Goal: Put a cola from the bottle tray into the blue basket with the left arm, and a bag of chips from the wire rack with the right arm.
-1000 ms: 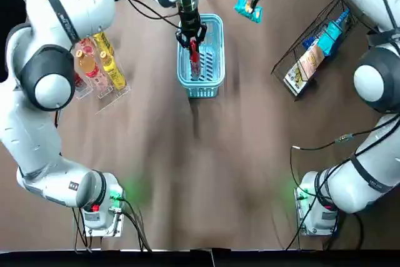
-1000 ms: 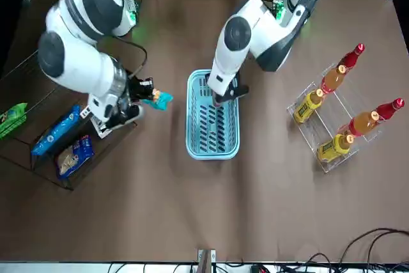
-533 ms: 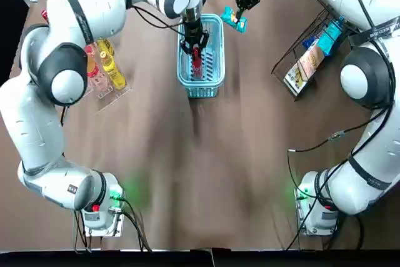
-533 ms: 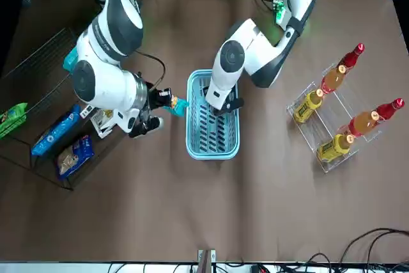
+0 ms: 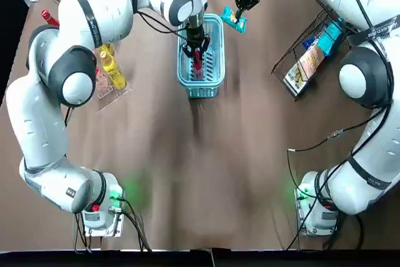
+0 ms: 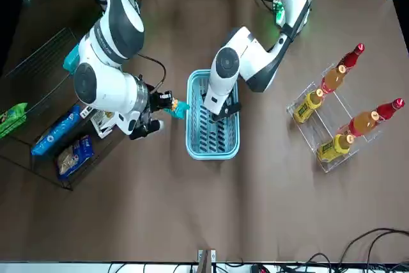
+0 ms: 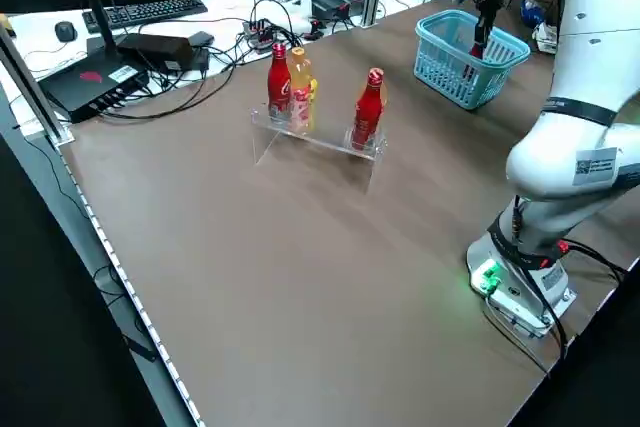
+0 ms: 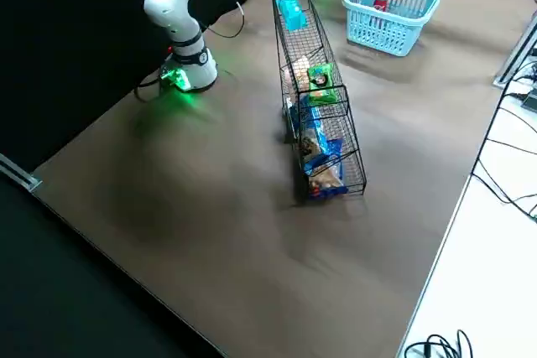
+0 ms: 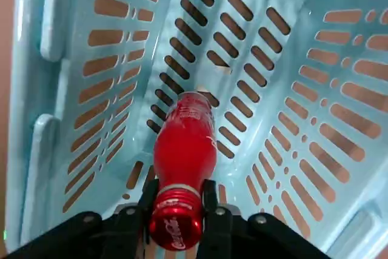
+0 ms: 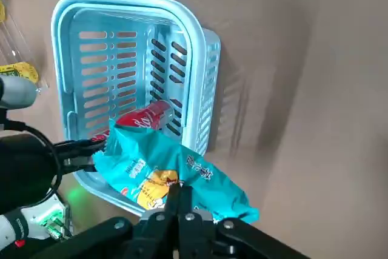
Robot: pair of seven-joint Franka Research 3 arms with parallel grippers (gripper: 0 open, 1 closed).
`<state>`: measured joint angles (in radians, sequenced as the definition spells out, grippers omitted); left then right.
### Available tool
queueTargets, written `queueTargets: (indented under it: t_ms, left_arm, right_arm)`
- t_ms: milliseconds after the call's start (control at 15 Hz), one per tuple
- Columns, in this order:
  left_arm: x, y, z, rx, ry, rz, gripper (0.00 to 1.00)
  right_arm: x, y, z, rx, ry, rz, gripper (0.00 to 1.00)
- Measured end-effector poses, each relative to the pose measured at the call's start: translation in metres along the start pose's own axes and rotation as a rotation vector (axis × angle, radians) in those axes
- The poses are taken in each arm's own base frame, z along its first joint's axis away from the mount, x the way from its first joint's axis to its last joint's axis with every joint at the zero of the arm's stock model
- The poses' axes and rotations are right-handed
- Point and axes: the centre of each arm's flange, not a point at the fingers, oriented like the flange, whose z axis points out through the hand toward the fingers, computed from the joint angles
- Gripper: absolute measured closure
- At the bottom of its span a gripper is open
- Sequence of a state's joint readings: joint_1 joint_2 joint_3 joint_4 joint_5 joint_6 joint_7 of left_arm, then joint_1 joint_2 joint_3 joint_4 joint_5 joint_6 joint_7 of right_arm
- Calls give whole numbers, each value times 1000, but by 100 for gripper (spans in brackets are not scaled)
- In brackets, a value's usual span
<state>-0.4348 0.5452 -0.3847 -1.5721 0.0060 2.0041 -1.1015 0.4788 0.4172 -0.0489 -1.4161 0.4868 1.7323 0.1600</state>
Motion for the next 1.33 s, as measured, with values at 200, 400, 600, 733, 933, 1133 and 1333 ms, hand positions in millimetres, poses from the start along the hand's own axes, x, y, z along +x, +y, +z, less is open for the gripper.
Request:
queueTargets:
  t_ms: [200,400,600,733,933,1133,1333]
  left_arm:
    - [0,1,8,6,-8,2,67]
    - [-1,3,8,3,-7,3,54]
    - [3,4,0,-13,3,-2,28]
    - [11,2,-17,-37,22,-15,5]
    - [47,-35,-103,-109,114,-64,0]
    - [60,-96,-170,-23,121,72,0]
    - [67,-157,-215,64,84,270,0]
  right_arm:
    - [0,0,0,1,0,2,99]
    - [1,0,-1,2,7,5,99]
    - [3,-7,-1,7,40,-5,99]
    - [3,-19,5,9,62,-19,99]
    - [9,-25,19,9,86,-21,99]
    - [16,-37,46,8,113,-1,99]
    - [28,-62,88,19,207,24,99]
